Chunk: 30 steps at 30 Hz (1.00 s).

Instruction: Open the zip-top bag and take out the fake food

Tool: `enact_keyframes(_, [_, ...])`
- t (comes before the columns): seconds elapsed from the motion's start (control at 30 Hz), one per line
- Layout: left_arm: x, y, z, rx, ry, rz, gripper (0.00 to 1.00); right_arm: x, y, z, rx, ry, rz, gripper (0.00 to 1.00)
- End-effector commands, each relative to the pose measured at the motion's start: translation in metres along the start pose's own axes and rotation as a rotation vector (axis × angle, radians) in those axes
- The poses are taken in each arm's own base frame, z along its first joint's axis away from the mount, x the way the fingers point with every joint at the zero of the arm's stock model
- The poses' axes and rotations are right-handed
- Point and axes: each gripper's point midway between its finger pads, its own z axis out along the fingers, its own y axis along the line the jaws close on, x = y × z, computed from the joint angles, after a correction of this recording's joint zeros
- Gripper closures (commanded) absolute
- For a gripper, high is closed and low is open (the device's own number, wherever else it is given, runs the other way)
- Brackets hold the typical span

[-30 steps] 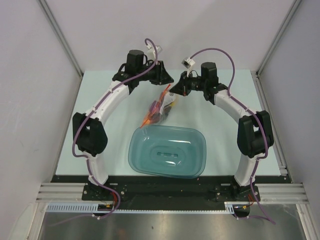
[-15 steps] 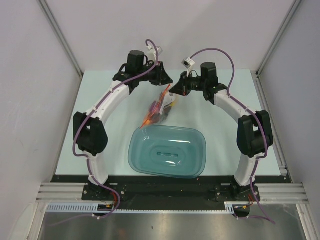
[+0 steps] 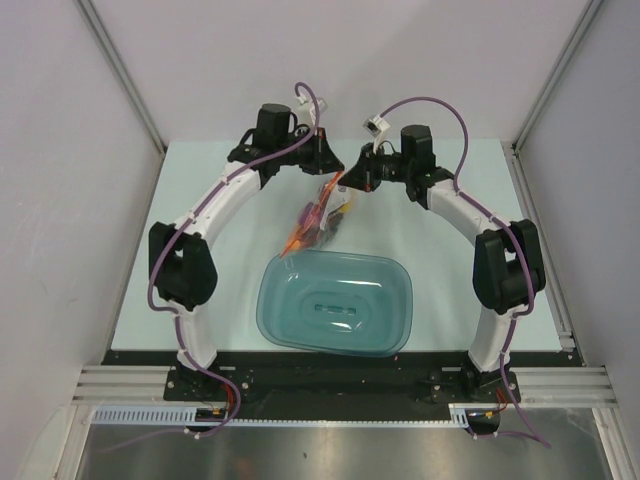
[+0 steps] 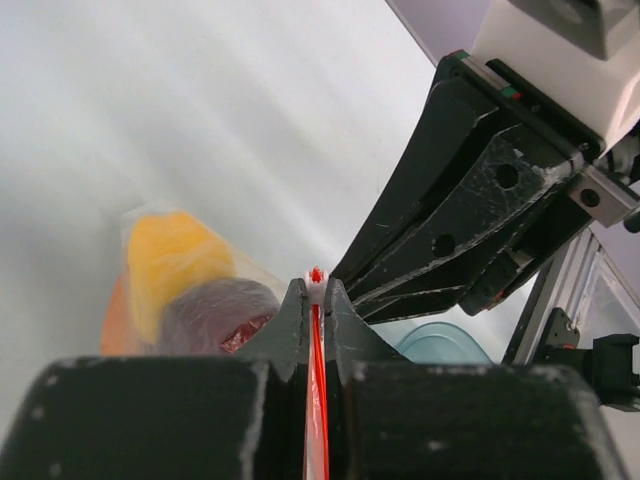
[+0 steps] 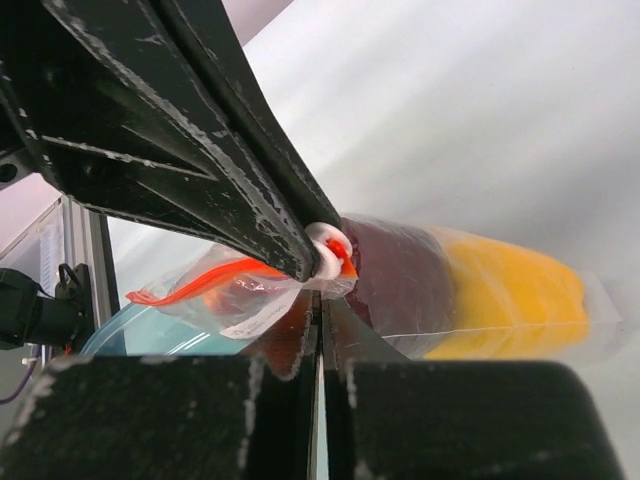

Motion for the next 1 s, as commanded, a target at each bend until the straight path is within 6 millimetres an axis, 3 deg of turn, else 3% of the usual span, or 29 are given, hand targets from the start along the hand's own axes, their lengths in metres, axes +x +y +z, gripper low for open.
enact_keyframes(0.0, [-0.004, -0.002, -0.002, 0.023, 0.004, 0.046, 1.00, -0.029, 0.007, 0.000, -0.017, -0.062, -0.071, 1.00])
enact_keyframes(0.17, [-0.007, -0.006, -0.005, 0.046, -0.003, 0.063, 1.00, -0.029, 0.004, 0.000, -0.009, -0.057, -0.085, 0.87])
enact_keyframes(0.2, [-0.007, -0.007, -0.005, 0.051, -0.003, 0.066, 1.00, -0.030, 0.004, 0.000, -0.008, -0.060, -0.090, 0.81])
enact_keyframes(0.27, [-0.005, -0.009, -0.005, 0.065, 0.003, 0.064, 1.00, -0.030, 0.001, 0.000, 0.002, -0.058, -0.096, 0.79])
enact_keyframes(0.37, [-0.004, -0.011, -0.006, 0.079, 0.004, 0.066, 1.00, -0.030, 0.000, 0.004, -0.009, -0.054, -0.099, 0.85])
enact_keyframes(0.43, [-0.005, -0.013, -0.006, 0.087, 0.003, 0.070, 1.00, -0.031, 0.000, 0.005, -0.020, -0.050, -0.096, 0.99])
enact_keyframes(0.67, [-0.007, -0.009, -0.009, 0.074, -0.004, 0.056, 1.00, -0.032, -0.014, 0.006, 0.069, -0.070, -0.056, 1.00])
enact_keyframes(0.97, [0.014, 0.006, -0.013, -0.001, 0.032, 0.015, 1.00, -0.071, -0.029, -0.004, 0.207, -0.266, 0.143, 1.00])
